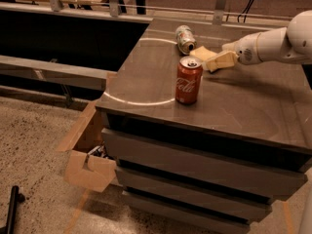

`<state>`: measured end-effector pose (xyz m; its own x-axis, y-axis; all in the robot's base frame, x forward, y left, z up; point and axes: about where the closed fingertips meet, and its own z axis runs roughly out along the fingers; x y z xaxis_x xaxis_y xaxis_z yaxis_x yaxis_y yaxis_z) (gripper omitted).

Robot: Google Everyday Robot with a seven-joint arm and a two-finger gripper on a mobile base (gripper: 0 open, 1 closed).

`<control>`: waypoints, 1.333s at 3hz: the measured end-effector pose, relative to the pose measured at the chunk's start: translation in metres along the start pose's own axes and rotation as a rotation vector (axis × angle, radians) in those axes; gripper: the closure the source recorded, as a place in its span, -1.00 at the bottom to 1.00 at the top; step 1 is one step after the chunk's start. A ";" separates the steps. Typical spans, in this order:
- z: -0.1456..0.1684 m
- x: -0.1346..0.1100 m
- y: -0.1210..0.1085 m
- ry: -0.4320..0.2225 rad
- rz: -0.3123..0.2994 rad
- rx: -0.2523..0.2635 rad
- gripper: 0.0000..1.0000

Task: Move sponge near 7up can

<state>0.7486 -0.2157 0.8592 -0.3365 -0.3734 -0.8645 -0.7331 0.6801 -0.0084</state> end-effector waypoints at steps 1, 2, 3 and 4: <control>0.000 0.000 0.000 0.000 0.000 0.001 -1.00; -0.024 0.000 -0.022 -0.010 0.028 0.082 -1.00; -0.068 0.001 -0.055 -0.036 0.073 0.224 -1.00; -0.121 0.007 -0.094 -0.041 0.108 0.417 -1.00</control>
Offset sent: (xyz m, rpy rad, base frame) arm 0.0013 -0.0851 0.0366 -0.0130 -0.0592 -0.2287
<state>0.7434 -0.3590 0.9147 -0.3683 -0.2663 -0.8908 -0.3903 0.9139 -0.1119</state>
